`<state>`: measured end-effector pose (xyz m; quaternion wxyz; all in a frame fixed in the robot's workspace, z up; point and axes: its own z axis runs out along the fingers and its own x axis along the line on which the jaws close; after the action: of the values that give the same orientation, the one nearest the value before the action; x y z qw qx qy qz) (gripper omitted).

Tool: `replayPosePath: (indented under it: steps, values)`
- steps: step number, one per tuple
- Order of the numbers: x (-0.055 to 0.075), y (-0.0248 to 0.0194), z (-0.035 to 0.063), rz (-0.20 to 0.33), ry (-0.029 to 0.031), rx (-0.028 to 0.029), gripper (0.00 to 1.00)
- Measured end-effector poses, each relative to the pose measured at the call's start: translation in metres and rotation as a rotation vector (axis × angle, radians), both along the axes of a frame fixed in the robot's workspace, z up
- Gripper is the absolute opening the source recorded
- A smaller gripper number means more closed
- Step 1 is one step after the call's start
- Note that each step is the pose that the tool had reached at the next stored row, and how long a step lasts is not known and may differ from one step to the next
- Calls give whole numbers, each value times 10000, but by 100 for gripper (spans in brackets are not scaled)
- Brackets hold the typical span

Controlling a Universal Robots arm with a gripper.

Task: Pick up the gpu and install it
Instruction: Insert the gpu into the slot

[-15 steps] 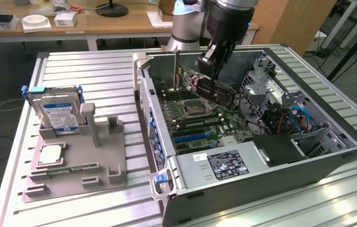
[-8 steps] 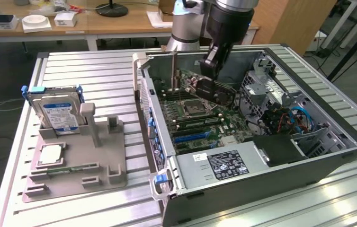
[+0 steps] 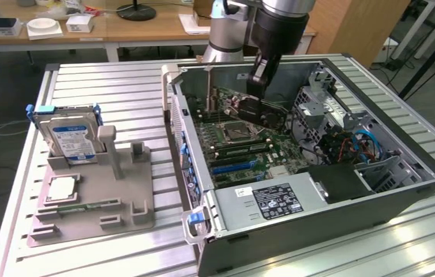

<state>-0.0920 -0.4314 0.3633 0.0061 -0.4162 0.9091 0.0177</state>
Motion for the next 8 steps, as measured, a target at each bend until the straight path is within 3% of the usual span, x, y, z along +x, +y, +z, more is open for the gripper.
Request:
replayPosePath:
  steps: [8]
  values:
    - [0,1,-53,179,-59,79,26]
